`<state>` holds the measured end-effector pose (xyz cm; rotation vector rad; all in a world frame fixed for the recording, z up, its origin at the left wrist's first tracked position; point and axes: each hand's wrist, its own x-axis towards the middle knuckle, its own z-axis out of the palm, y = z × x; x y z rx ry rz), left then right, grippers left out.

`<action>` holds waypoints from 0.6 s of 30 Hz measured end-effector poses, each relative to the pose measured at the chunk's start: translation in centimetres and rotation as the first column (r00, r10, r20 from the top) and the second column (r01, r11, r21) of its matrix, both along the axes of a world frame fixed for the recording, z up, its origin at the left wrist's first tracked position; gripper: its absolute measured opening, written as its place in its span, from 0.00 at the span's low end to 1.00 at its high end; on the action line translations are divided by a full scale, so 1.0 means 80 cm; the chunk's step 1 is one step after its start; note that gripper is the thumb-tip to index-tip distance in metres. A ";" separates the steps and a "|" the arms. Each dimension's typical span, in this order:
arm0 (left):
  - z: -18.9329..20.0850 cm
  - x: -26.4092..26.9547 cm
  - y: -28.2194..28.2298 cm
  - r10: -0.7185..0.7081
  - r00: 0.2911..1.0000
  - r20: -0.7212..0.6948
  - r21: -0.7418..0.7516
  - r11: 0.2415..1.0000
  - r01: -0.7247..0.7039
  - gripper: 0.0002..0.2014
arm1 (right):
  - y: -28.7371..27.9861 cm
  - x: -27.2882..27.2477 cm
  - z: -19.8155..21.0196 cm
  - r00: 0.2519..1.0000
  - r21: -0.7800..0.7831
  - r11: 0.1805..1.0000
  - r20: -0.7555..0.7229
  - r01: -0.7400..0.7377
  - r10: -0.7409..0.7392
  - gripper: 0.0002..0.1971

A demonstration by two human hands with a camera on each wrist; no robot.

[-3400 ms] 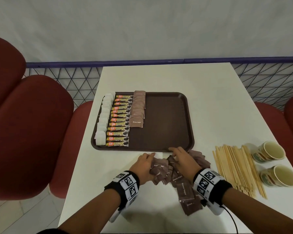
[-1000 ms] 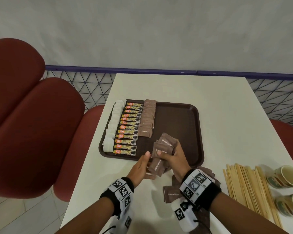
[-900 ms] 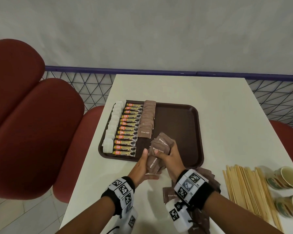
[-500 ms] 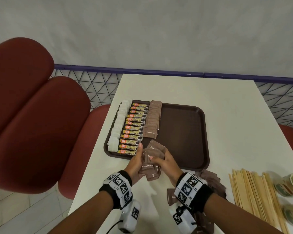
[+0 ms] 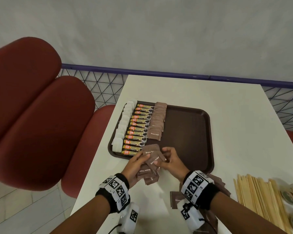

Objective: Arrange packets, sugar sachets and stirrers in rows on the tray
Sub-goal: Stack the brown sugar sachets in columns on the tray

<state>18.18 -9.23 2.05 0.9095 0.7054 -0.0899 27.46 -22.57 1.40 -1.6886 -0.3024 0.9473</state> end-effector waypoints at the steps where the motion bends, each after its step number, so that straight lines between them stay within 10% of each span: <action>1: 0.000 -0.001 0.001 0.008 1.000 0.004 -0.004 1.000 -0.008 0.13 | -0.001 0.002 0.002 1.000 0.018 1.000 0.000 0.001 -0.001 0.22; 10: -0.004 -0.013 0.010 0.030 1.000 -0.007 0.023 0.999 -0.030 0.17 | 0.006 0.024 0.002 0.991 -0.049 0.996 0.105 -0.075 0.080 0.11; 18: -0.011 -0.033 0.034 0.113 0.994 -0.005 0.069 0.991 -0.112 0.16 | 0.021 0.076 0.007 0.959 -0.159 0.973 0.254 0.165 -0.121 0.10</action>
